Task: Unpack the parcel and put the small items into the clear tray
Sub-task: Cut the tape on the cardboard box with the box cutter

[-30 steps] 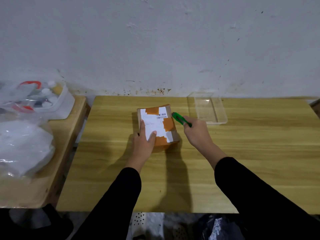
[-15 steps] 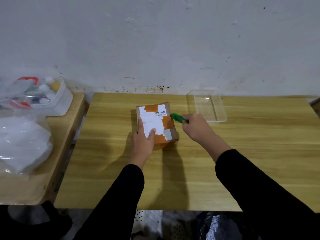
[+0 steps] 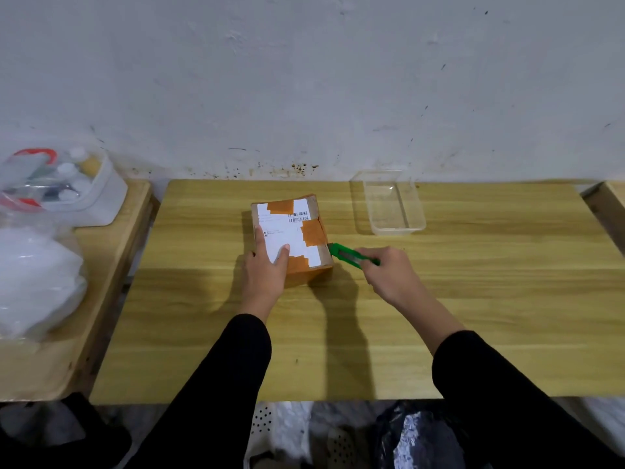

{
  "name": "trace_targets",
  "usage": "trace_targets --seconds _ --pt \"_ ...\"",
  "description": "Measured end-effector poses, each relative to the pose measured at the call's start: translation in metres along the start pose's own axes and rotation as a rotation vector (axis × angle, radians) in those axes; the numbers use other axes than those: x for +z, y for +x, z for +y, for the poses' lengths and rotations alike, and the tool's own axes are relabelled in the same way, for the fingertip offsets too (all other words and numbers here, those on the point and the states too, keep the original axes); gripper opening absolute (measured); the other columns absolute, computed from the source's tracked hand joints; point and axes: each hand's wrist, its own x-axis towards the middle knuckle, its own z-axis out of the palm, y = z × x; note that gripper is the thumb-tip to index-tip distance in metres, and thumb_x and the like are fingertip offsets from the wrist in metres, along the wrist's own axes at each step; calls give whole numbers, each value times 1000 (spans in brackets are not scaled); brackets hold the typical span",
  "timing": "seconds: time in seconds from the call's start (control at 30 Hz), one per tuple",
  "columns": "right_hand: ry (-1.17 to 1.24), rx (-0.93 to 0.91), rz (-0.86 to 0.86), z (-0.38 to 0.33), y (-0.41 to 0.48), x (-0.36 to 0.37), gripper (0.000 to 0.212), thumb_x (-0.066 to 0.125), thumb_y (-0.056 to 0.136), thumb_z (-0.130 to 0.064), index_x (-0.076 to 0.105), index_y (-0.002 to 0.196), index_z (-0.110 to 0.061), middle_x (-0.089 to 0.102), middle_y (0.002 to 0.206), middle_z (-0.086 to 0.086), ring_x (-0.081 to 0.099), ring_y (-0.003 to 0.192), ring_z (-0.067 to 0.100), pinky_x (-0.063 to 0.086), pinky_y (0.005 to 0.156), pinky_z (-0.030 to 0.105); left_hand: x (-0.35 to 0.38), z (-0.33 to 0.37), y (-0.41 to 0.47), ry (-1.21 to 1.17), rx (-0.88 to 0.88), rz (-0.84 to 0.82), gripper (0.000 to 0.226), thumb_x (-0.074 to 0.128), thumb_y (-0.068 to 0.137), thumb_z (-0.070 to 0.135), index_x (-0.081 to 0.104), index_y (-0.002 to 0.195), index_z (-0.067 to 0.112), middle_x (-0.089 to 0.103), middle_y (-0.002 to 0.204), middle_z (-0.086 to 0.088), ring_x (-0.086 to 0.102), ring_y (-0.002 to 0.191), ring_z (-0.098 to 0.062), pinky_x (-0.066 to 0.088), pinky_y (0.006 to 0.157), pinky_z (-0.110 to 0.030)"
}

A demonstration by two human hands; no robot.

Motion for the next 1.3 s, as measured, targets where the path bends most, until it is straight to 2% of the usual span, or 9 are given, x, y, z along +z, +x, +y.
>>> trace_targets --seconds 0.13,0.3,0.43,0.57,0.73,0.8,1.0,1.17,1.3 --pt "58 -5 105 17 -9 -2 38 45 89 -5 60 123 -13 52 56 -6 38 43 12 32 37 17 -7 4 -3 68 73 70 65 42 94 46 15 148 21 39 134 -15 37 122 -28 36 85 -32" --pt "117 -14 195 16 2 -3 37 45 91 -6 58 124 -15 52 57 -6 38 42 10 30 35 13 -24 14 19 362 353 101 56 45 94 39 35 138 6 30 146 -12 26 134 -25 29 107 -34" --pt "145 1 199 9 17 6 37 46 91 -7 58 125 -14 50 56 -6 38 42 10 30 34 11 -25 30 51 531 533 -88 56 38 98 38 28 144 7 19 155 -11 11 144 -24 15 116 -35" --pt "178 29 202 6 31 11 37 46 91 -6 57 126 -13 51 58 -8 39 42 9 31 36 13 -19 35 80 674 639 -225 59 29 99 45 13 150 21 6 159 -8 -1 147 -24 9 118 -40" --pt "222 52 210 0 43 10 38 45 92 -5 56 127 -14 51 57 -3 39 44 11 32 39 21 -18 18 96 797 706 -196 58 16 96 56 5 149 35 7 160 -2 7 146 -26 10 117 -44" --pt "220 38 206 -4 45 9 38 45 91 -5 56 126 -15 50 56 -3 39 44 12 33 41 23 -18 17 97 789 647 -140 58 16 95 57 6 148 36 13 158 -5 13 144 -27 14 116 -44" --pt "197 23 174 -12 43 4 38 45 92 -7 53 129 -13 51 60 -5 40 45 12 33 42 22 -34 10 92 730 223 -24 70 17 90 65 9 149 27 37 139 -21 36 124 -36 29 103 -44" --pt "119 -15 139 -17 36 3 38 43 92 -5 55 127 -13 56 66 5 40 46 13 33 42 25 -29 -13 51 356 72 -102 77 26 86 71 1 148 34 38 136 -21 40 123 -37 38 103 -48" --pt "47 -26 134 -15 35 1 38 42 91 -4 59 123 -14 67 88 25 42 48 16 35 43 26 -14 -10 19 132 2 -107 77 32 87 67 -6 147 37 37 135 -20 43 122 -35 42 100 -46"
